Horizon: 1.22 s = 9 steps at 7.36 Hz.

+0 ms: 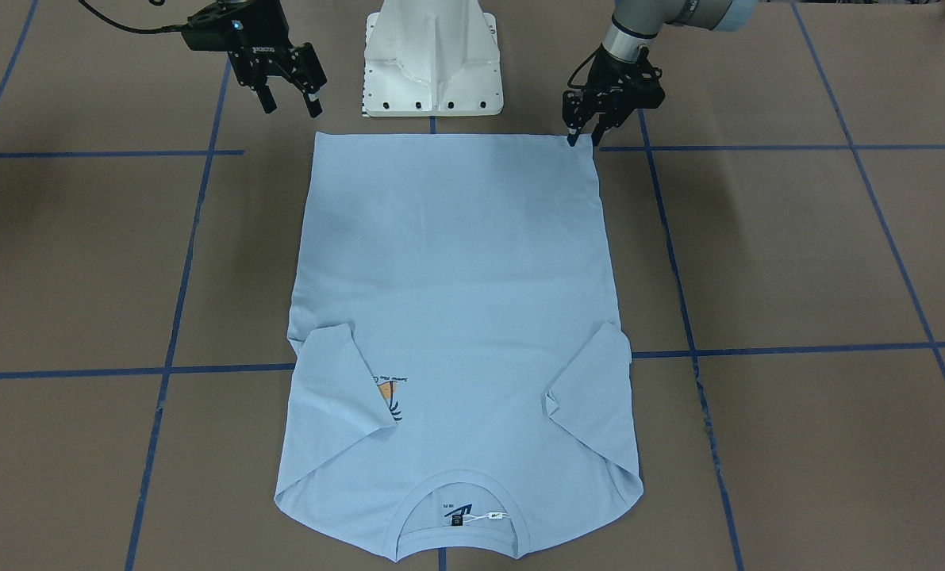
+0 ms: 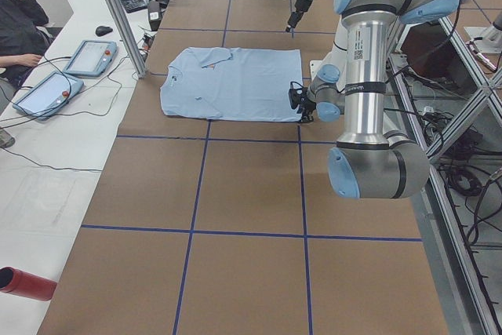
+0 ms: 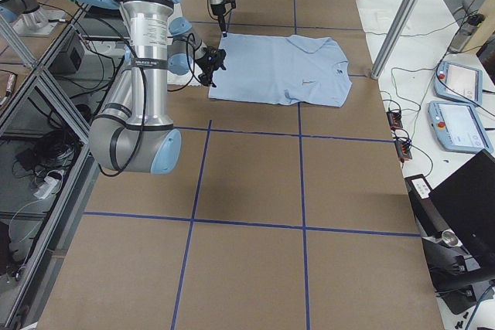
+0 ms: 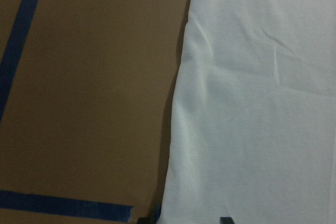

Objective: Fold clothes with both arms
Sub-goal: 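Grasp the hem corners nearest the robot with both grippers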

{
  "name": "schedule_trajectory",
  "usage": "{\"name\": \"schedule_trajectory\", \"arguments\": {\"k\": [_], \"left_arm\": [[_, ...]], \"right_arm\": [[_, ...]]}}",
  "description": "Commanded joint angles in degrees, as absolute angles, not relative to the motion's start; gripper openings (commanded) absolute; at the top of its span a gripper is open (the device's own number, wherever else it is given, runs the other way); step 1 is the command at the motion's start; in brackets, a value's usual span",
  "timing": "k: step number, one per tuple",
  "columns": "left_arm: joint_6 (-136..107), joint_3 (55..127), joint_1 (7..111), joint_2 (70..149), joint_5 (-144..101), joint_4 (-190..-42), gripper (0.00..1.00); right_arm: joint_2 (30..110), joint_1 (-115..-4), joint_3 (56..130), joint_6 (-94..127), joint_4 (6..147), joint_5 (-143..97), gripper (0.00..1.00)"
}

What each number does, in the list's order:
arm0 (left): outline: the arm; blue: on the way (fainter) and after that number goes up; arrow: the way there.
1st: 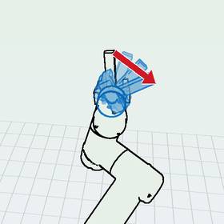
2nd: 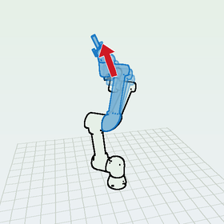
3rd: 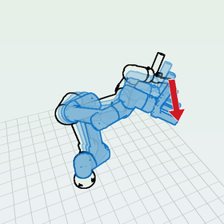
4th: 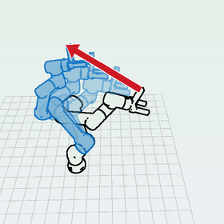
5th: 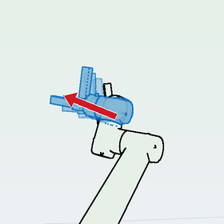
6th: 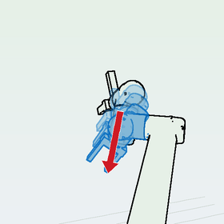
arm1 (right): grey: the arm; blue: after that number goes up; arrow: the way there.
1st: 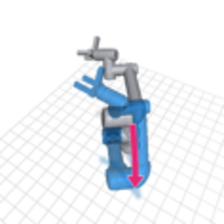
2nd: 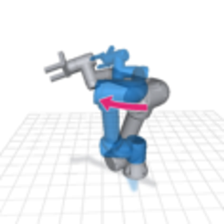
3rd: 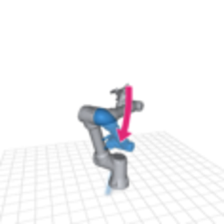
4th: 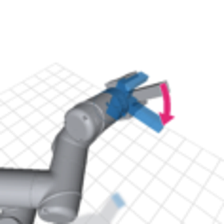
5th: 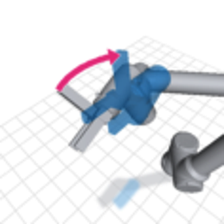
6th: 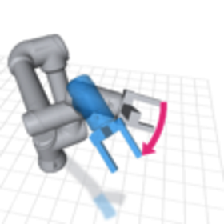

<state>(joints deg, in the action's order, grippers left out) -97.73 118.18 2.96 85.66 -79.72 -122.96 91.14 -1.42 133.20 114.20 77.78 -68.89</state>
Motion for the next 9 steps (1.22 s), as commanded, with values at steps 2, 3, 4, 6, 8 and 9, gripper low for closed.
{"name": "schedule_trajectory", "arguments": {"k": [2, 3, 4, 6, 8, 9], "left_arm": [[-97.6, 118.8, 2.9, 86.0, -79.6, -123.0, 0.00], [-97.6, 119.1, 3.0, 86.3, -79.6, -123.0, 0.00], [-97.6, 119.2, 3.0, 86.6, -79.7, -123.0, 0.00], [-97.6, 121.7, 3.2, 86.7, -79.9, -122.9, 0.00], [-97.7, 122.3, 3.2, 86.8, -79.9, -122.9, 0.00], [-97.7, 122.4, 3.2, 86.8, -79.9, -122.9, 0.00]], "right_arm": [[91.0, 2.2, 132.0, 114.3, 78.2, -64.6, 0.98], [91.0, 3.6, 131.8, 118.3, 80.4, -64.0, 0.85], [90.4, 4.5, 131.9, 124.0, 85.2, -64.4, 0.72], [90.4, 7.9, 131.0, 127.9, 87.4, -64.2, 0.73], [85.2, 9.0, 126.5, 129.7, 90.2, -62.4, 0.74], [82.9, 9.0, 124.9, 129.8, 91.9, -62.5, 0.73]]}}
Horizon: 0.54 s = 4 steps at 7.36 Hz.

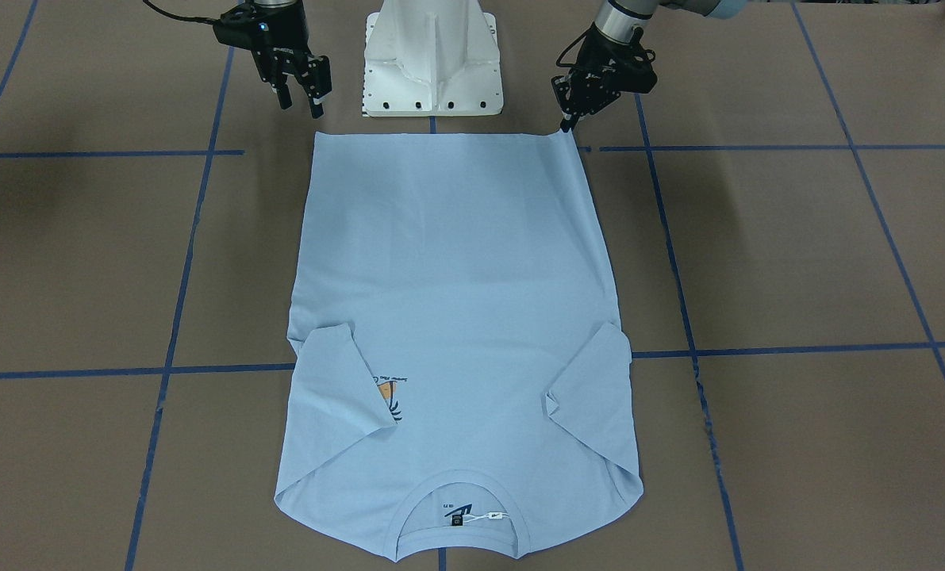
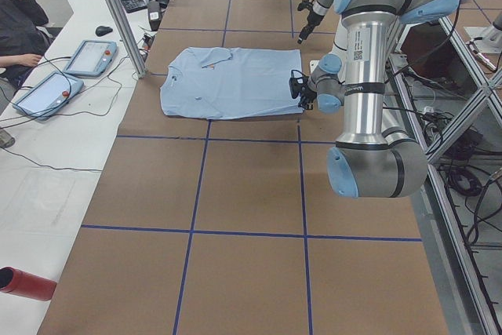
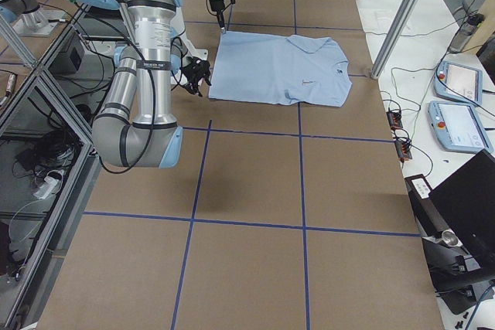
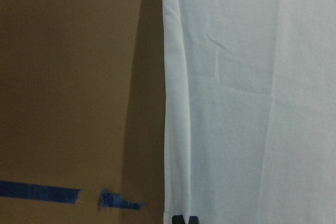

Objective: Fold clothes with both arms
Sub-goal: 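Grasp the hem corners nearest the robot with both grippers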

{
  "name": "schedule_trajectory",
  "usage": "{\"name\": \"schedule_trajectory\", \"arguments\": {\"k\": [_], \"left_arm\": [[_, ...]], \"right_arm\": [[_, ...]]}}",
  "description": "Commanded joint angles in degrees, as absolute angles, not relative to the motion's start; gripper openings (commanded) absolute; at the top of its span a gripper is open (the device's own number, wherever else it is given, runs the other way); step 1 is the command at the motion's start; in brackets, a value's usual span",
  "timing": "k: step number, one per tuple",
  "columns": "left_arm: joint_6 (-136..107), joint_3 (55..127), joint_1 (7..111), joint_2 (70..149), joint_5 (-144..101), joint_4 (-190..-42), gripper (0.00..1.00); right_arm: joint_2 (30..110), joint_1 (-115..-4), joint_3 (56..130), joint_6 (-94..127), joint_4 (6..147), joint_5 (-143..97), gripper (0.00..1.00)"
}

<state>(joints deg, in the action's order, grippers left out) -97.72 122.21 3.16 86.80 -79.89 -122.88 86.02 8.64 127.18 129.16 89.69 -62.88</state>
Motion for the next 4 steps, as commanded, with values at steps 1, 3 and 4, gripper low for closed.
{"name": "schedule_trajectory", "arguments": {"k": [1, 3, 4], "left_arm": [[-97.7, 122.4, 3.2, 86.8, -79.9, -122.9, 0.00], [-97.8, 122.5, 3.1, 86.8, -79.8, -123.0, 0.00], [-97.8, 122.5, 3.2, 87.2, -79.8, -123.0, 0.00]], "right_arm": [[82.4, 9.0, 124.6, 129.6, 92.0, -62.5, 0.73], [82.6, 7.0, 123.1, 128.5, 92.0, -62.5, 0.73], [82.4, 7.1, 122.0, 128.5, 92.0, -62.3, 0.73]]}}
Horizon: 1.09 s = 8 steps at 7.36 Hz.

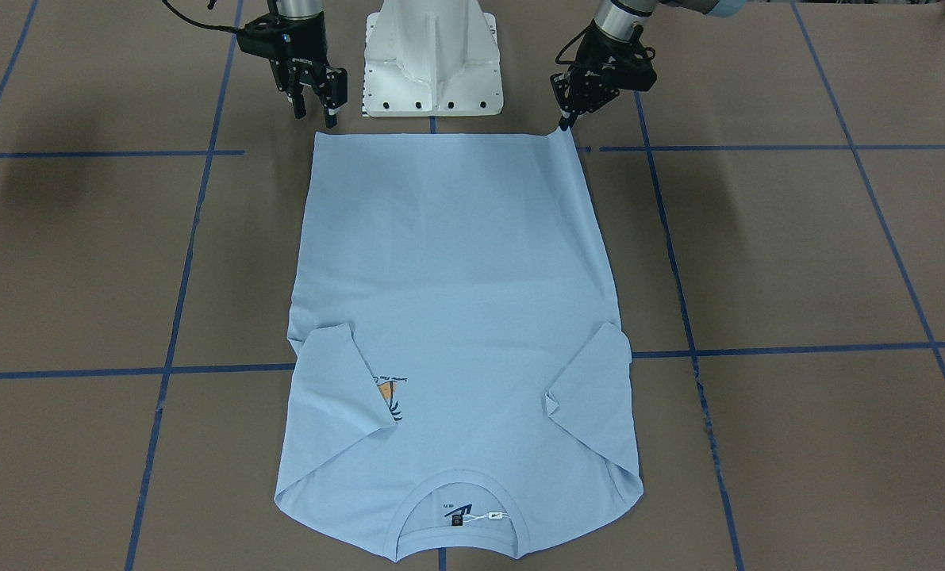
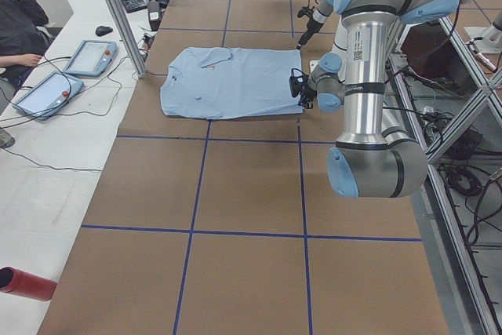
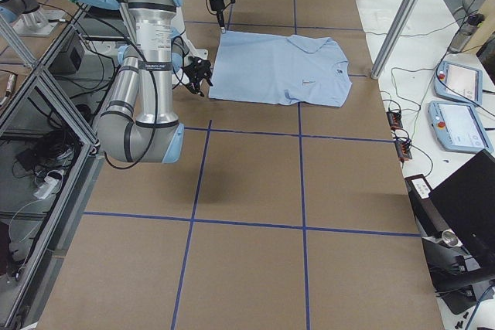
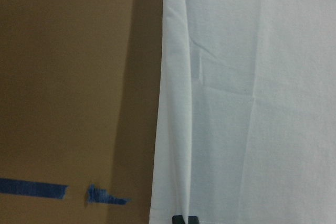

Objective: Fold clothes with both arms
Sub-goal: 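Grasp the hem corners nearest the robot with both grippers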

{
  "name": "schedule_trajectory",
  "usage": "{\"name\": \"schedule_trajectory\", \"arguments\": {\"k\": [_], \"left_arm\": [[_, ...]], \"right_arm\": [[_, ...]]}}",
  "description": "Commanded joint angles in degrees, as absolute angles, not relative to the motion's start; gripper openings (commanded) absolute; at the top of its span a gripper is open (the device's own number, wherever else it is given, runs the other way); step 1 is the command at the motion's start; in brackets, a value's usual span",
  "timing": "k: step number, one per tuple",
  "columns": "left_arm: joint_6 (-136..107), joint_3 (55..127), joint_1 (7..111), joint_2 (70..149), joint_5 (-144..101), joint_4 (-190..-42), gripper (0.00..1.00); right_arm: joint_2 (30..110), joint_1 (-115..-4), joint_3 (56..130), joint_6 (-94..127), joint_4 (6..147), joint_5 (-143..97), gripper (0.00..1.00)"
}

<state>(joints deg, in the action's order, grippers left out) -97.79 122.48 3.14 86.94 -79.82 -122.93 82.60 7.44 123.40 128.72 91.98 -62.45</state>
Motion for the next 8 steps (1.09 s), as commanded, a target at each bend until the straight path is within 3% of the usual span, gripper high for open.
{"name": "schedule_trajectory", "arguments": {"k": [1, 3, 8], "left_arm": [[-97.8, 122.5, 3.2, 87.2, -79.8, -122.9, 0.00], [-97.7, 122.5, 3.2, 87.4, -79.8, -122.9, 0.00], [-97.7, 122.5, 3.2, 87.6, -79.9, -123.0, 0.00]], "right_arm": [[82.4, 7.1, 121.6, 128.5, 92.0, -62.3, 0.71], [81.8, 7.0, 120.9, 128.5, 91.8, -62.4, 0.67], [81.0, 7.3, 119.7, 128.9, 91.5, -62.3, 0.43]]}}
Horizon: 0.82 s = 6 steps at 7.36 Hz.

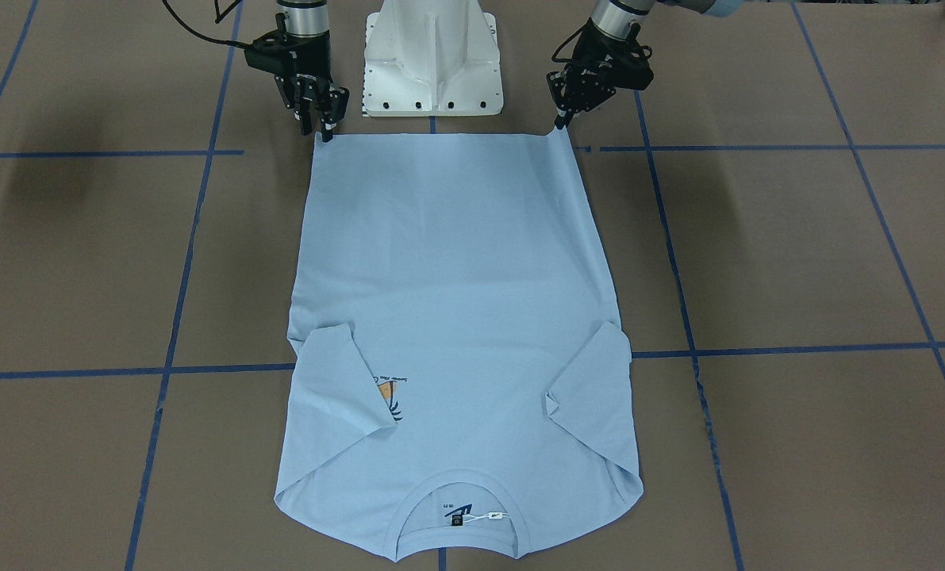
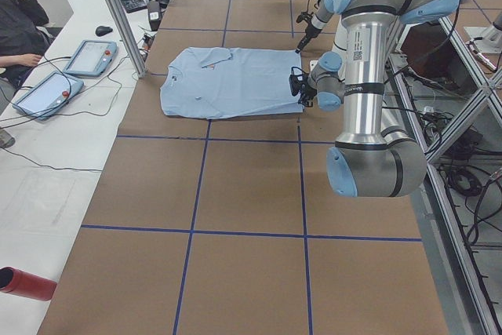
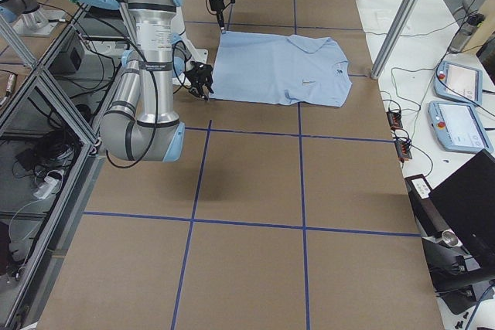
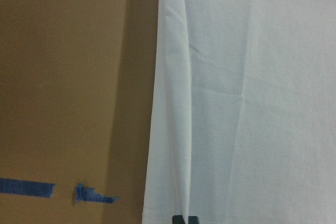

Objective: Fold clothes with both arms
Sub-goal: 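Grasp the hem corners nearest the robot with both grippers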

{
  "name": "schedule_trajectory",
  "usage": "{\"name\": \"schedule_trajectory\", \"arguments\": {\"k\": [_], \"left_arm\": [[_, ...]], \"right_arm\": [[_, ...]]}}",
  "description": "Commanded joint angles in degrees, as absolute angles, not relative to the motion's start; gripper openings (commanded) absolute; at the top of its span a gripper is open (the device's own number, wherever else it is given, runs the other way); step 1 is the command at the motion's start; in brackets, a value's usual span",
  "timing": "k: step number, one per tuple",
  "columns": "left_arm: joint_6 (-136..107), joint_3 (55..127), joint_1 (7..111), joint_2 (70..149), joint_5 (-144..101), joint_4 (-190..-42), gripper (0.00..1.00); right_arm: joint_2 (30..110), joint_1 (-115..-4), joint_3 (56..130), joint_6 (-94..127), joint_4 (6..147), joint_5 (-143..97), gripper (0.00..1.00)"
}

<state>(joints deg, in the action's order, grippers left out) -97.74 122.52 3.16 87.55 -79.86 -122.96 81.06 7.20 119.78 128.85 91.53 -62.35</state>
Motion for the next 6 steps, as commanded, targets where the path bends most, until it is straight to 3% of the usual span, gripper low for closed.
{"name": "schedule_trajectory", "arguments": {"k": [1, 2, 4, 6], "left_arm": [[-97.8, 122.6, 3.2, 87.6, -79.9, -122.9, 0.00], [-97.8, 122.6, 3.2, 87.6, -79.9, -123.0, 0.00], [-97.7, 122.8, 3.2, 87.6, -79.9, -123.0, 0.00], [-97.6, 126.6, 3.5, 87.1, -80.4, -122.7, 0.00]], "right_arm": [[80.9, 7.3, 119.8, 129.0, 91.4, -62.3, 0.29], [80.9, 7.3, 119.9, 129.0, 91.4, -62.3, 0.00], [81.0, 6.9, 120.6, 128.5, 91.5, -61.0, 0.00], [84.1, 5.2, 130.2, 121.9, 93.4, -61.6, 0.00]]}}
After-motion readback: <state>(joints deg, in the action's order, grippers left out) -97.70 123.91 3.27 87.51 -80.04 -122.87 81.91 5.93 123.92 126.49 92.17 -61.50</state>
